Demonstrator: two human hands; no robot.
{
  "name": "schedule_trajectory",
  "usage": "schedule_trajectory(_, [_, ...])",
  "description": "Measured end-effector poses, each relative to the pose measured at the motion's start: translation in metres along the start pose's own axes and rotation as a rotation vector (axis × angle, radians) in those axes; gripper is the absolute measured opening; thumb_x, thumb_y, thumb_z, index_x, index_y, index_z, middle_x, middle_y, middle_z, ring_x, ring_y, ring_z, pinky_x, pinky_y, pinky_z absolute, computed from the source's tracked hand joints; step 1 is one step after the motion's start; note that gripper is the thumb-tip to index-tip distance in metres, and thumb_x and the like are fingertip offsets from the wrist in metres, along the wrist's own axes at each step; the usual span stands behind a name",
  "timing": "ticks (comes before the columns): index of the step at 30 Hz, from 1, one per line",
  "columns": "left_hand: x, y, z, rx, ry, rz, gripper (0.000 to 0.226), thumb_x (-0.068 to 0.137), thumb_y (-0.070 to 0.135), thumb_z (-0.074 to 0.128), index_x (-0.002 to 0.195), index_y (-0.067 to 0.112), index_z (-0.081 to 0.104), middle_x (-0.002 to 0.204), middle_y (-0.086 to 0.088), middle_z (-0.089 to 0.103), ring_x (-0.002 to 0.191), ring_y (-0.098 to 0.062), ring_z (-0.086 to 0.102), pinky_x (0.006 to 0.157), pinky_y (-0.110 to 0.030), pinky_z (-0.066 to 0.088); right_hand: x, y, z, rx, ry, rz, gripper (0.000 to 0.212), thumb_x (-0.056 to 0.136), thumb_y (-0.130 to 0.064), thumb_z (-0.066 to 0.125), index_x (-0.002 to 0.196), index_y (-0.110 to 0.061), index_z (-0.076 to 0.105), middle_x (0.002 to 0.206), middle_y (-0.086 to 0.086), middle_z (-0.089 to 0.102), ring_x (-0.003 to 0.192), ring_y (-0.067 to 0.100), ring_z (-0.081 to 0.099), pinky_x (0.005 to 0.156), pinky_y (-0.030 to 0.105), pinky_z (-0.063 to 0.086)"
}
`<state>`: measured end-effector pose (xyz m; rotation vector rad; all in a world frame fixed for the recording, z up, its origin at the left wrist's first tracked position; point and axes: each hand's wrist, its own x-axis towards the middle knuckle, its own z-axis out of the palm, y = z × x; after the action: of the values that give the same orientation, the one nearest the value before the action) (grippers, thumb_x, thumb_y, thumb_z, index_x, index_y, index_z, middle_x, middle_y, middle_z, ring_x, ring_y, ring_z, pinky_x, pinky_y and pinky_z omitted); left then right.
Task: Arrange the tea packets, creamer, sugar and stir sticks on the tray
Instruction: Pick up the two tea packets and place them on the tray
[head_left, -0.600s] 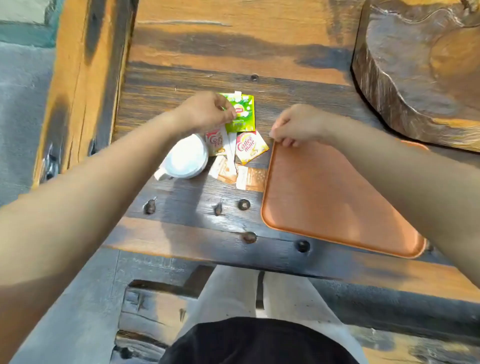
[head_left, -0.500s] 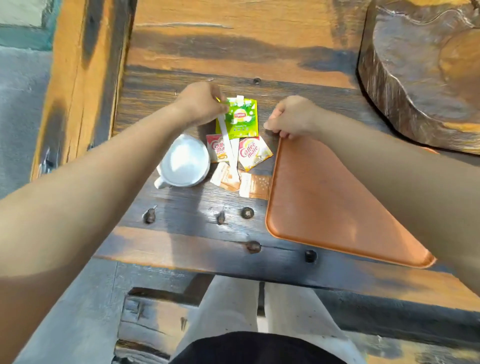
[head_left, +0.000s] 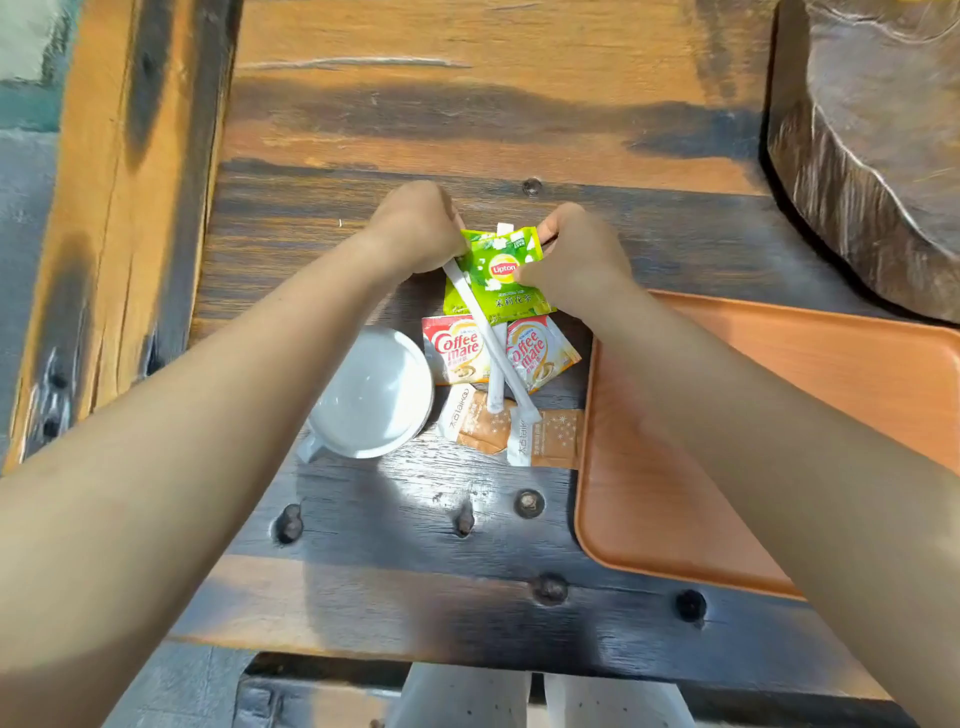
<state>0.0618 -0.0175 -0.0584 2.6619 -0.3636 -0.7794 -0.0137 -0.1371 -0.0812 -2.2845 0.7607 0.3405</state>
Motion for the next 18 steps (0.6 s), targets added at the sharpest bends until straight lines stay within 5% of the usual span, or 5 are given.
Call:
schedule_trajectory(2, [0.001,-0.002,-0.004,-0.091,-0.046,-0.022,0.011,0.083,0.012,0.059,0.083,0.012,0.069,0.080,-0.009,0.065,0.082,-0.023,0.059,0.076,-0.027,0.043,0.000,0.005,0.000,0.094,-0.003,0.001,0.032,0.076,-0.015,0.070,0.103,-0.010,0.055,0.101,0.008,0.064,0.094,0.025,0.059,0.072,0.031,0.043])
schedule_trajectory(5, [0.002,-0.007,-0.007,-0.250,-0.073,-0.039,0.028,0.085,0.012,0.058,0.060,0.023,0.054,0.063,0.001,0.055,0.061,-0.016,0.049,0.069,-0.025,0.044,-0.008,0.010,-0.008,0.336,-0.001,-0.023,0.033,0.077,-0.012,0.070,0.106,-0.004,0.057,0.075,0.002,0.056,0.079,0.017,0.054,0.066,0.028,0.042])
schedule_trajectory(10, [-0.008,0.000,-0.017,-0.527,-0.025,-0.011,0.028,0.088,0.010,0.055,0.062,0.022,0.051,0.070,-0.001,0.058,0.073,-0.018,0.057,0.077,-0.031,0.054,-0.032,0.018,-0.037,0.630,0.054,-0.015,0.018,0.081,-0.008,0.066,0.091,-0.014,0.053,0.080,0.002,0.057,0.067,0.009,0.054,0.052,0.011,0.042])
schedule_trajectory(14, [-0.011,0.005,-0.022,-0.554,0.118,0.039,0.026,0.085,0.011,0.056,0.063,0.025,0.051,0.069,0.001,0.057,0.076,-0.021,0.056,0.088,-0.043,0.052,-0.046,0.033,-0.053,0.830,0.024,0.030,0.017,0.082,-0.004,0.064,0.084,-0.018,0.055,0.088,0.006,0.066,0.078,0.017,0.065,0.073,0.030,0.055])
schedule_trajectory(18, [-0.020,0.017,-0.026,-0.526,0.339,0.146,0.021,0.081,0.019,0.056,0.065,0.030,0.050,0.068,0.009,0.054,0.075,-0.015,0.054,0.080,-0.039,0.052,-0.060,0.052,-0.065,0.942,0.043,0.040,0.014,0.083,-0.003,0.062,0.083,-0.017,0.059,0.083,0.002,0.067,0.073,0.012,0.066,0.074,0.030,0.057])
